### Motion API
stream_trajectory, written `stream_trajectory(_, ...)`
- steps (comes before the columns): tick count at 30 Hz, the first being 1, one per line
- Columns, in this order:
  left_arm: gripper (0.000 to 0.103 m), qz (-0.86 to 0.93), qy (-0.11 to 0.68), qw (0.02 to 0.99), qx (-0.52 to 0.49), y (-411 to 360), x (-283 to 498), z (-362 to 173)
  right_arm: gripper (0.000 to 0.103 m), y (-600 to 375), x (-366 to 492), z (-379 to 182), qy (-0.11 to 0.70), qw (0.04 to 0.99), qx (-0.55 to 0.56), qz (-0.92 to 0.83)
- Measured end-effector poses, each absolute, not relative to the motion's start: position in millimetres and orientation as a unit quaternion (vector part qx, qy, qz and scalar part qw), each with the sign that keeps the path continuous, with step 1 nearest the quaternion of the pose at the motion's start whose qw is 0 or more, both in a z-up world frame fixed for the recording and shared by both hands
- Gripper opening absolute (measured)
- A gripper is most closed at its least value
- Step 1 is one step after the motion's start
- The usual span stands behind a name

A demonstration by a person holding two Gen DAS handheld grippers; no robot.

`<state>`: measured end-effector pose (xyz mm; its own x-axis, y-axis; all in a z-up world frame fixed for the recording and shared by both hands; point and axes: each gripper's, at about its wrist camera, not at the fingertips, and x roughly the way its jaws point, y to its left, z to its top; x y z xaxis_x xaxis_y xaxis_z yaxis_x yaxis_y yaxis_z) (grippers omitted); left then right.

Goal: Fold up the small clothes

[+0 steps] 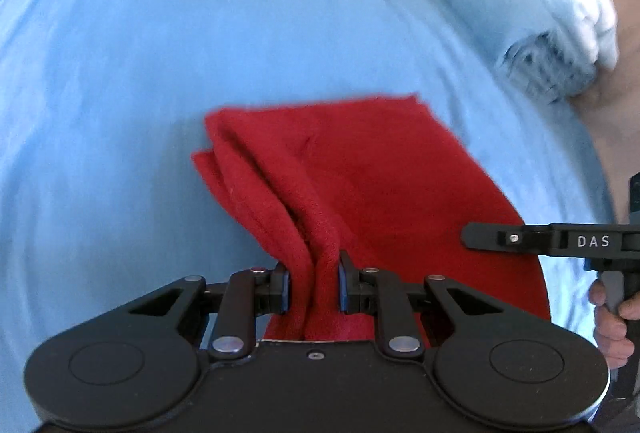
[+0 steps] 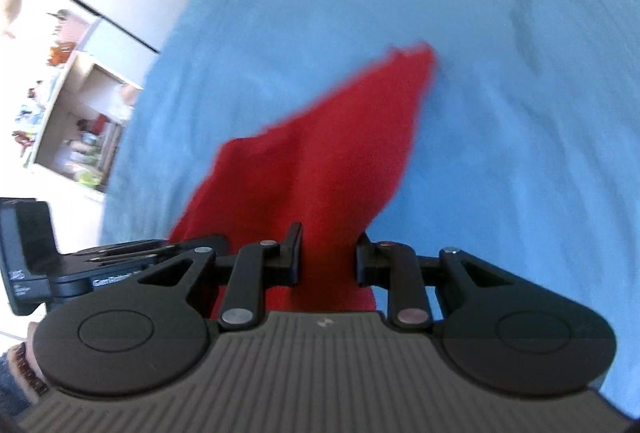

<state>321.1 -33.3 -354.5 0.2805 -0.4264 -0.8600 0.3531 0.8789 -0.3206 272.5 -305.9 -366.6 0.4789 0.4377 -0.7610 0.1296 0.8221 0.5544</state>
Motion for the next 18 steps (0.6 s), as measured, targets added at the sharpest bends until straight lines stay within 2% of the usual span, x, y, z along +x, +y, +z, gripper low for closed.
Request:
stream_trajectory(5, 0.025, -0.214, 0.551, 0.807, -0.009, -41, 311, -368, 0.041, -314, 255, -400, 0.509, 0.808, 0.288, 0.076)
stream_trajectory(12, 0.028, -0.193, 0.551, 0.812, 0.009, -45, 309, -378, 0.043, -303, 257, -405, 0.509, 0.813, 0.275, 0.072)
stream_trajectory(14, 0.039, -0.185, 0.55, 0.814, 0.018, -47, 308, -374, 0.051, -298, 261, -400, 0.508, 0.817, 0.262, 0.074)
stream_trajectory(15, 0.045, -0.177, 0.547, 0.818, 0.027, -47, 306, -370, 0.064, -303, 257, -397, 0.504, 0.823, 0.253, 0.073)
stream_trajectory(16, 0.06, -0.171, 0.542, 0.822, 0.035, -45, 301, -362, 0.072, -304, 255, -391, 0.497, 0.829, 0.245, 0.076)
stream_trajectory(17, 0.081, -0.166, 0.534, 0.828, 0.041, -44, 299, -356, 0.089, -304, 253, -386, 0.491, 0.834, 0.24, 0.077)
stream_trajectory(18, 0.091, -0.162, 0.525, 0.834, 0.044, -42, 297, -349, 0.098, -304, 251, -379, 0.482, 0.841, 0.236, 0.073)
